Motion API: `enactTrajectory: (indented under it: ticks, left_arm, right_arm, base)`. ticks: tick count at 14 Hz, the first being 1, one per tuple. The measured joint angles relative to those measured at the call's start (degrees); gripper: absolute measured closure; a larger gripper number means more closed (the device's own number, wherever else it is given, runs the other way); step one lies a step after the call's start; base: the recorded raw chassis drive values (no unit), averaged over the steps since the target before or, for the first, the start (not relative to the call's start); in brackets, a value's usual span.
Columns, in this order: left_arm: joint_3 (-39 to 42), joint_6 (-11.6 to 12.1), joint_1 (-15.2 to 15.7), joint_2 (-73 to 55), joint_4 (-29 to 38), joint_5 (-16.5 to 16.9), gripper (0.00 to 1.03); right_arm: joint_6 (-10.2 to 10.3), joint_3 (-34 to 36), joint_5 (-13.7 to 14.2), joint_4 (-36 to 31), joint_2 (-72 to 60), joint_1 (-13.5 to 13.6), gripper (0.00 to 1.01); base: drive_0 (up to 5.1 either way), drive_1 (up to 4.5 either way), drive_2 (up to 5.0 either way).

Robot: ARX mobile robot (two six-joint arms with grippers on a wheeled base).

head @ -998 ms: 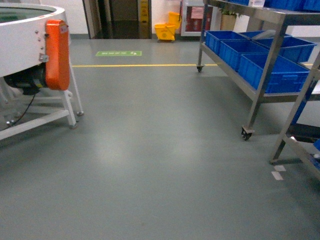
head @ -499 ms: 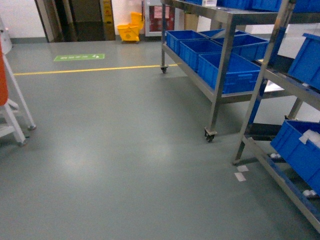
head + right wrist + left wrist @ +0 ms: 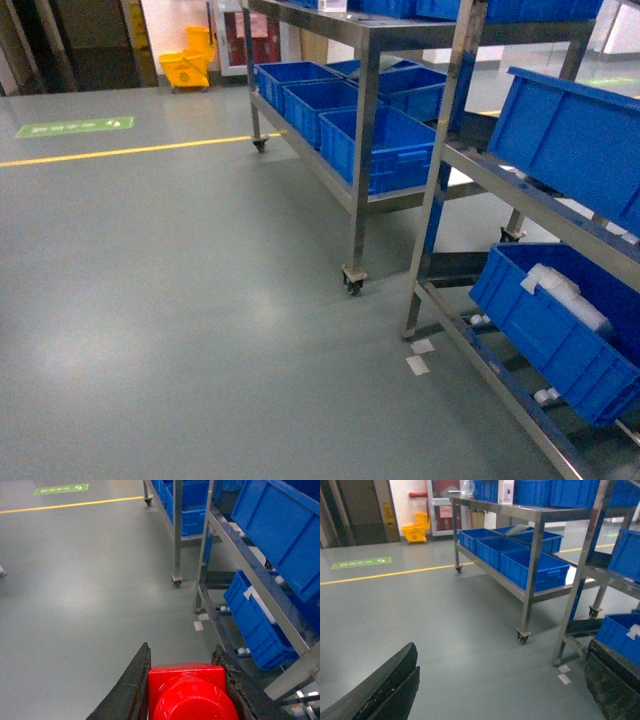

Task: Pick red block from blue box to shelf

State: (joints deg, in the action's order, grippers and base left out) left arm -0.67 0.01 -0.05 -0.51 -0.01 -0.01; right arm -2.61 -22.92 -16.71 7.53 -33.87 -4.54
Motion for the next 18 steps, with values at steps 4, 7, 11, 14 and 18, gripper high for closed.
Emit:
enactTrajectory:
  ticks: [4,7,11,14,18]
  left_arm:
    - [0.0,0.0,0.0,0.0,-0.2,0.0,0.05]
    - [0.0,0.0,0.0,0.0,-0.3,0.0,0.05]
    - [0.0,0.0,0.0,0.0,-0.3,0.0,0.05]
    - [0.0,0.0,0.0,0.0,-0.2,0.0,0.05]
    - [0.0,0.0,0.0,0.0,-0.3,0.0,0.05]
  right_arm:
    - [0.0,0.1,0.0,0.2,-0.1,0.0,0.73]
    - [0.0,0.1,0.0,0.2,-0.1,0.0,0.73]
    - [0.0,0.1,0.0,0.2,-0.1,0.0,0.73]
    - [0.0,0.1,0.0,0.3,-0.1,0.0,0.73]
    - [0.0,0.1,0.0,0.2,-0.1,0.0,0.73]
  base:
    - [0.8,0.87,-6.6]
    - [0.8,0.87,-6.6]
    - [0.8,0.87,-6.6]
    - [-1.5,-1.48,-1.5]
    - [-1.5,-1.48,-1.5]
